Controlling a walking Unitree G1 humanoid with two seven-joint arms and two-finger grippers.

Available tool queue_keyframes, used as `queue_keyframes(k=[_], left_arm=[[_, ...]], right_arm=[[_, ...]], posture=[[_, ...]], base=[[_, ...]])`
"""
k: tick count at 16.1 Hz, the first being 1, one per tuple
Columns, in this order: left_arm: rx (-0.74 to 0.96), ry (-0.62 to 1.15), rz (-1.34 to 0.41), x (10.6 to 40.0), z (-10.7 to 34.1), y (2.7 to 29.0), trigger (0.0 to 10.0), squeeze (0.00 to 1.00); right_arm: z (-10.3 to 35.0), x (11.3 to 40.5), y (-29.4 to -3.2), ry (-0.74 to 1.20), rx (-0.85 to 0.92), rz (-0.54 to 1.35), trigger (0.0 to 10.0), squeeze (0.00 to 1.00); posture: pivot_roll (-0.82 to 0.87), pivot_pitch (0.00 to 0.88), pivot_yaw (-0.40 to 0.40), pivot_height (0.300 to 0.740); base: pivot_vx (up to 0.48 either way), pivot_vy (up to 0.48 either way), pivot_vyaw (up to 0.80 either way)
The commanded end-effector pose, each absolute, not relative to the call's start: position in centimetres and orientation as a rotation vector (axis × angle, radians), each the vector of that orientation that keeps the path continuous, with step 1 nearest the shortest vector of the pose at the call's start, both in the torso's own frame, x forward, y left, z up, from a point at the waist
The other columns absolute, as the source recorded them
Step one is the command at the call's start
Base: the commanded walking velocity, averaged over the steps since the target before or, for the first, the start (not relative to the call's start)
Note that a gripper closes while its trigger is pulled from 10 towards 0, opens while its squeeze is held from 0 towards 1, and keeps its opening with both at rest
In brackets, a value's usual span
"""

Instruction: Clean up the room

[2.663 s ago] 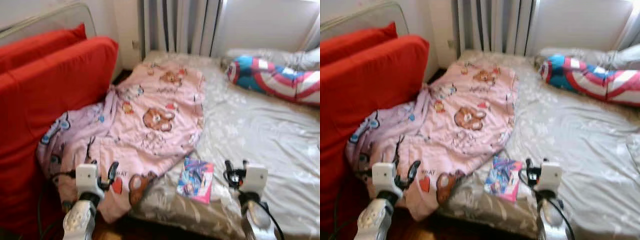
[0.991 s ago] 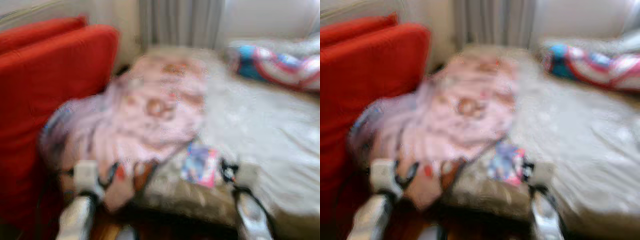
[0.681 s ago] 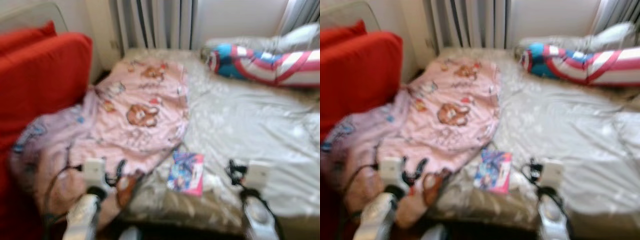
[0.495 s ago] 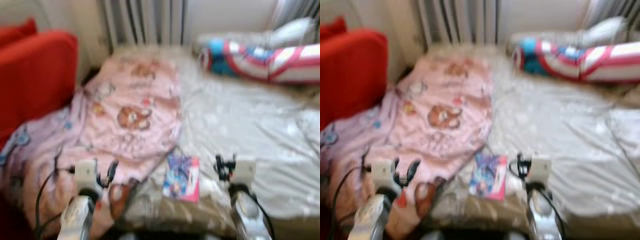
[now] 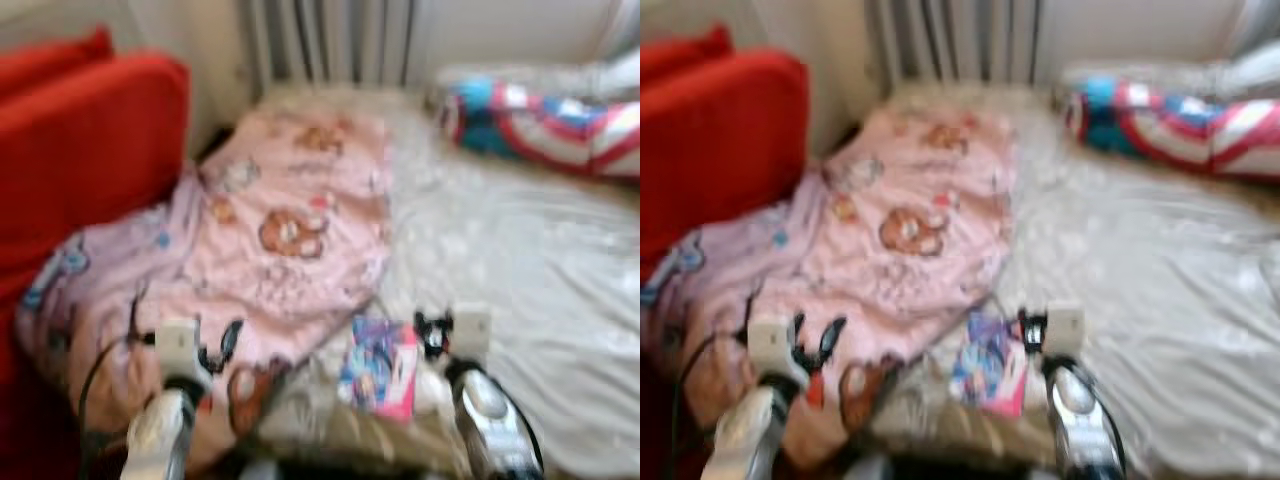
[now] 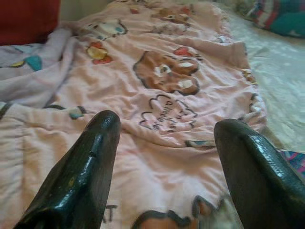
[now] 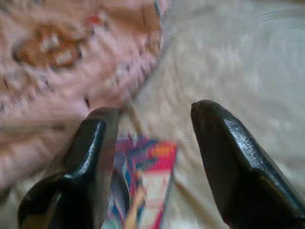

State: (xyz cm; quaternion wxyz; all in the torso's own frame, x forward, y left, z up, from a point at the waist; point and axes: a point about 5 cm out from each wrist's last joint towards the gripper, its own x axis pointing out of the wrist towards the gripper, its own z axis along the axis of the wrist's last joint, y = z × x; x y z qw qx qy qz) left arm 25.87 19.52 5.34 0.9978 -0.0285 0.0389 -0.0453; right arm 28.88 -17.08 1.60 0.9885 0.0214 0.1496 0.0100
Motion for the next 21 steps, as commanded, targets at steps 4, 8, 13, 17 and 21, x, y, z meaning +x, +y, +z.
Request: queue_keyframes(k=[4, 8, 13, 17, 21], left_arm=[[-0.062, 0.049, -0.144, 26.5, 6.7, 18.3, 10.0, 0.0], [-0.053, 0.008, -0.168, 26.2, 8.7, 18.1, 10.0, 0.0], [-0.05, 0.032, -0.185, 24.4, 9.2, 18.0, 10.0, 0.0], [-0.053, 0.077, -0.171, 22.3, 9.5, 18.2, 10.0, 0.0], [-0.044, 0.123, -0.178, 20.9, 9.7, 18.3, 10.0, 0.0]], right_arm=[[-1.1, 28.6, -17.4, 0.567, 0.026, -0.021, 10.0, 1.0], [-2.0, 28.1, -17.2, 0.644, 0.016, -0.029, 10.0, 1.0], [-1.4, 28.8, -16.8, 0.61, 0.085, -0.054, 10.0, 0.0], [-1.3, 28.9, -16.9, 0.599, 0.078, -0.075, 10.0, 0.0], [-1.0, 29.2, -16.9, 0.577, 0.077, -0.098, 10.0, 0.0]], posture=[[0.03, 0.112, 0.025, 0.655], [0.08, 0.179, 0.049, 0.655], [0.12, 0.259, 0.079, 0.655], [0.14, 0.306, 0.09, 0.655], [0.16, 0.349, 0.113, 0.655]], base=[[0.0, 0.0, 0.0], [0.0, 0.0, 0.0], [0.0, 0.0, 0.0], [0.0, 0.0, 0.0], [0.0, 0.0, 0.0]])
